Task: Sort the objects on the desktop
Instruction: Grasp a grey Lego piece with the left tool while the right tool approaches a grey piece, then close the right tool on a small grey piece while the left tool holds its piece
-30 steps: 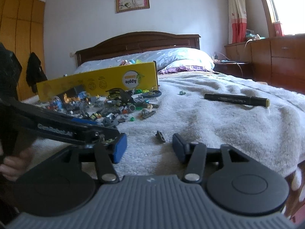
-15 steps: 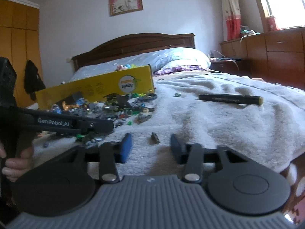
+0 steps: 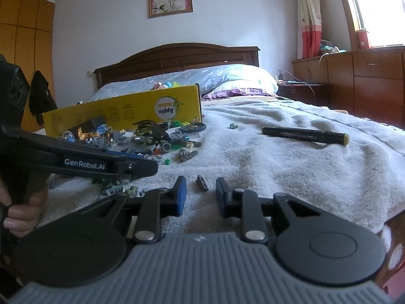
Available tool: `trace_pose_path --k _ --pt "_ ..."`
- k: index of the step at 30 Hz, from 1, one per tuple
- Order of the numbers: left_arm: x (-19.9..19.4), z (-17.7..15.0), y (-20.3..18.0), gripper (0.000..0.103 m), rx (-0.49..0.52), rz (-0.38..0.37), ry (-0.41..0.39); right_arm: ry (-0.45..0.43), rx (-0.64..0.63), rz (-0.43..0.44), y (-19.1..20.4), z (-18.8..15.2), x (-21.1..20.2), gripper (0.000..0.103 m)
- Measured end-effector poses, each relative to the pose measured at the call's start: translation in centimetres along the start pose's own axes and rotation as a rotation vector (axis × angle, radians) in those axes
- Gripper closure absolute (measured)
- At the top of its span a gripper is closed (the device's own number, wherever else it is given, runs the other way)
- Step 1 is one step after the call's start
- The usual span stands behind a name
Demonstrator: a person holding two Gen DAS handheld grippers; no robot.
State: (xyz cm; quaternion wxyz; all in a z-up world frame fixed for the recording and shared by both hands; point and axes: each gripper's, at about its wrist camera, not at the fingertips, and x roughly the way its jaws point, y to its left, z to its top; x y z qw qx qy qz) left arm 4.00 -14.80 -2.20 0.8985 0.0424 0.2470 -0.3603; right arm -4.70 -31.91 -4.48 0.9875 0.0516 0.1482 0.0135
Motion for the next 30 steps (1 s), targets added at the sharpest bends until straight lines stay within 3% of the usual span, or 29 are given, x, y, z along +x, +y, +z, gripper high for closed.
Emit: trace_pose_path --k 2,4,8,10,19,24,30 --pt "-0.2 0.1 0.2 0.087 -0.013 -0.007 -0.005 -0.004 0.001 -0.001 0.0 0.0 0.1 0.072" --pt "-0.8 0.4 0.4 0.097 -0.021 -0.019 -0.026 -0.004 0.002 0.004 0.2 0.1 0.3 0.073" --pt "-1.8 1.4 0.9 0.097 -0.030 -0.018 -0.061 -0.005 -0.025 0.008 0.7 0.2 0.6 0.074" --pt "-2.1 1.5 1.1 0.097 -0.038 -0.014 -0.068 0.003 -0.042 -0.003 1.0 0.2 0.9 0.079" --pt "-1.9 0.5 0.3 0.084 0.008 -0.057 -0.006 0.020 -0.055 -0.043 0.7 0.2 0.9 0.087" --pt "-0.7 0.0 0.0 0.075 0.004 -0.026 0.029 0.019 -0.064 -0.053 0.8 0.1 0.9 0.087" --pt "-0.1 -0.1 0.3 0.074 -0.024 -0.029 0.033 0.018 -0.042 -0.043 0.5 0.0 0.9 0.085"
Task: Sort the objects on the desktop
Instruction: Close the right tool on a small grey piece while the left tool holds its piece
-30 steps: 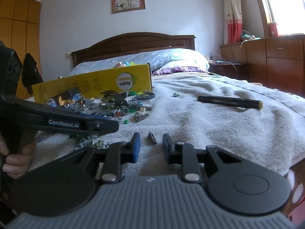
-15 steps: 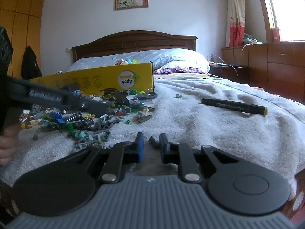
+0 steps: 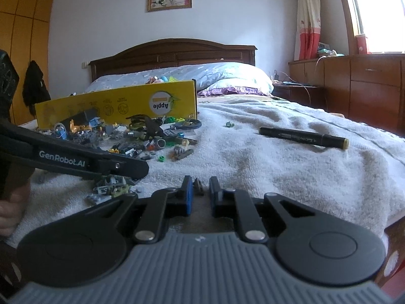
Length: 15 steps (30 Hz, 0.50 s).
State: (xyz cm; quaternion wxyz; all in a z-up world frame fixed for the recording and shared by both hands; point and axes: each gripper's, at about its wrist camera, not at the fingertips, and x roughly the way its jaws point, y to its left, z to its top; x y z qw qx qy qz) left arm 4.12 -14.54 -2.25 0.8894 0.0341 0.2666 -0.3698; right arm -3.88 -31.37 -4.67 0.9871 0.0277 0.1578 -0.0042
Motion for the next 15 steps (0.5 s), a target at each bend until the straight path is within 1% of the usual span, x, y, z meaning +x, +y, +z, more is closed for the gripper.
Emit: trace_pose_path --k 1,3,4,5,6,10,11,15 --pt "0.0 0.0 0.0 0.075 -0.002 0.001 -0.002 -0.001 -0.001 0.000 0.0 0.0 0.0 0.085" --pt "0.1 0.1 0.1 0.085 -0.012 0.005 -0.004 -0.002 -0.003 -0.002 0.1 -0.1 0.0 0.084" --pt "0.2 0.1 0.2 0.086 -0.020 0.009 -0.003 -0.002 -0.004 -0.002 0.1 -0.1 0.0 0.084" --pt "0.2 0.2 0.3 0.091 -0.027 0.010 -0.003 -0.002 -0.004 -0.003 0.1 -0.1 0.0 0.084" --pt "0.2 0.3 0.4 0.094 -0.034 0.008 -0.002 -0.003 -0.004 -0.003 0.1 -0.1 0.0 0.085" --pt "-0.2 0.4 0.6 0.094 -0.041 0.004 -0.008 0.003 -0.027 -0.013 0.4 0.0 0.1 0.091" --pt "-0.3 0.4 0.5 0.094 -0.038 0.006 -0.011 0.004 -0.032 -0.013 0.5 0.0 0.1 0.094" --pt "-1.1 0.7 0.4 0.094 -0.037 0.004 -0.030 -0.003 -0.019 -0.009 0.5 0.3 -0.1 0.094"
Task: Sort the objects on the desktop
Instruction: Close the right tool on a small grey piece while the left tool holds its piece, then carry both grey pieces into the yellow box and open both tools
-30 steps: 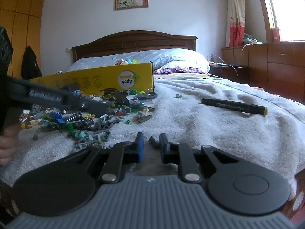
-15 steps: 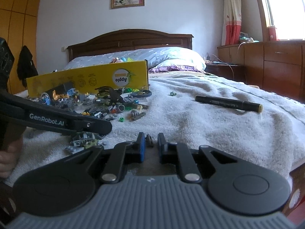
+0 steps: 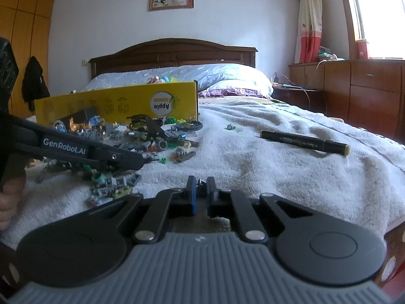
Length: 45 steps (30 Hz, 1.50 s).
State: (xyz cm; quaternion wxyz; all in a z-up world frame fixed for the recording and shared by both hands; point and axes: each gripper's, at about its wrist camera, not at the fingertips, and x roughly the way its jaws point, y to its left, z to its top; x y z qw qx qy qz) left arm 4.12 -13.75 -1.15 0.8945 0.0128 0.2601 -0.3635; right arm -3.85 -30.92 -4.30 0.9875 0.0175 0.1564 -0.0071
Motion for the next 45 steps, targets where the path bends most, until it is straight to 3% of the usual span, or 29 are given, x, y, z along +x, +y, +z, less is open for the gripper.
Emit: trace_pose_path --k 12,22,29,36,45 --pt "-2.1 2.4 2.4 0.094 -0.013 0.069 -0.064 -0.025 -0.015 0.055 1.1 2.7 1.1 0.094" --pt "-3.0 6.6 7.1 0.094 -0.016 0.167 -0.128 -0.028 -0.053 0.186 3.6 7.4 5.6 0.094" --pt "-2.6 10.8 11.4 0.094 -0.008 0.242 -0.170 -0.034 -0.081 0.262 5.7 11.9 10.8 0.094" --pt "0.1 15.1 16.8 0.094 -0.046 0.314 -0.160 -0.011 -0.085 0.317 7.2 16.2 17.7 0.094" --pt "5.3 18.0 22.1 0.094 -0.080 0.402 -0.112 0.053 -0.108 0.262 8.0 20.8 27.8 0.094"
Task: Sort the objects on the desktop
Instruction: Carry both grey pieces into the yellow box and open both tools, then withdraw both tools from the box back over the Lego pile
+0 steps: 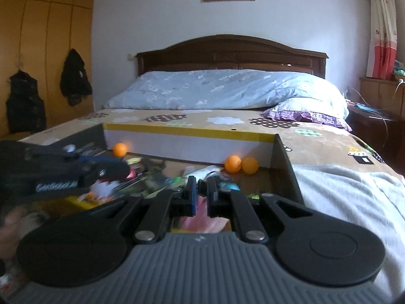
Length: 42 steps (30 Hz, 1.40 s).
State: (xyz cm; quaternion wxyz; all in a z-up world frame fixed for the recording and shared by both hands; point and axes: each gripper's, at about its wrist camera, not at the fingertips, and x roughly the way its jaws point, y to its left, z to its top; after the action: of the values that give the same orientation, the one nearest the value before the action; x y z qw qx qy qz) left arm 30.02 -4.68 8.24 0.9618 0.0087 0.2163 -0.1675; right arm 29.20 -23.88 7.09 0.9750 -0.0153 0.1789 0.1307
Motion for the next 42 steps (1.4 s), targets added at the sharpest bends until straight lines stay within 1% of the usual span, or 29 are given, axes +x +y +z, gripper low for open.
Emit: trace_pose_path --k 4,7,8,9,10,11,12,15,16,18,19,21,24,28,31,33,36,39,42 --pt "2.2 0.1 0.3 0.094 0.000 0.020 0.032 0.031 0.013 -0.028 -0.6 0.5 2.8 0.094" --pt "3.6 0.0 0.5 0.089 -0.016 0.047 0.056 0.049 0.037 -0.038 -1.2 0.6 4.4 0.093" --pt "3.9 -0.2 0.6 0.084 -0.020 0.054 0.063 0.055 0.046 -0.037 -1.3 0.7 4.8 0.086" --pt "4.1 -0.3 0.6 0.075 -0.022 0.052 0.071 0.059 0.057 -0.038 -1.5 0.7 5.1 0.082" --pt "4.1 -0.4 0.7 0.069 -0.024 0.046 0.076 0.061 0.070 -0.037 -1.6 0.8 5.2 0.067" --pt "4.0 -0.5 0.7 0.060 -0.026 0.044 0.075 0.062 0.078 -0.031 -1.7 0.8 5.1 0.059" --pt "3.8 -0.5 0.7 0.059 -0.026 0.045 0.072 0.060 0.083 -0.026 -1.7 0.8 5.0 0.055" --pt "2.9 -0.4 0.4 0.058 -0.017 0.038 0.063 0.056 0.071 -0.024 -1.5 0.9 4.1 0.054" --pt "2.5 -0.4 0.2 0.055 -0.015 0.034 0.060 0.053 0.069 -0.022 -1.4 1.0 3.8 0.054" --pt "1.4 -0.4 -0.2 0.049 -0.009 0.029 0.054 0.044 0.076 -0.016 -1.4 1.2 2.5 0.050" --pt "0.8 -0.3 -0.4 0.048 -0.007 0.025 0.051 0.040 0.083 -0.011 -1.4 1.3 1.9 0.049" --pt "-0.6 -0.3 -0.8 0.041 -0.006 0.013 0.048 0.039 0.098 0.005 -1.5 1.6 0.3 0.047" --pt "-3.1 -0.9 -1.6 0.037 0.003 -0.014 0.041 0.040 0.096 0.026 -1.3 1.5 -2.3 0.042" --pt "-6.4 -2.2 -3.1 0.032 0.037 -0.044 0.035 0.046 0.085 0.054 -0.7 0.7 -6.2 0.039" --pt "-8.9 -3.5 -4.3 0.028 0.049 -0.072 0.027 0.060 0.098 0.072 -0.5 -0.8 -9.0 0.037" --pt "-10.4 -4.6 -5.1 0.023 0.054 -0.097 0.017 0.075 0.103 0.074 -0.3 -2.1 -10.9 0.035" --pt "-12.4 -6.6 -6.5 0.021 0.073 -0.128 0.015 0.091 0.099 0.067 0.2 -4.3 -13.7 0.031" --pt "-13.9 -9.0 -8.0 0.021 0.084 -0.162 0.035 0.094 0.108 0.056 0.5 -6.6 -16.3 0.028" --pt "-15.2 -11.2 -9.1 0.021 0.093 -0.181 0.058 0.094 0.112 0.022 1.1 -8.9 -18.5 0.027"
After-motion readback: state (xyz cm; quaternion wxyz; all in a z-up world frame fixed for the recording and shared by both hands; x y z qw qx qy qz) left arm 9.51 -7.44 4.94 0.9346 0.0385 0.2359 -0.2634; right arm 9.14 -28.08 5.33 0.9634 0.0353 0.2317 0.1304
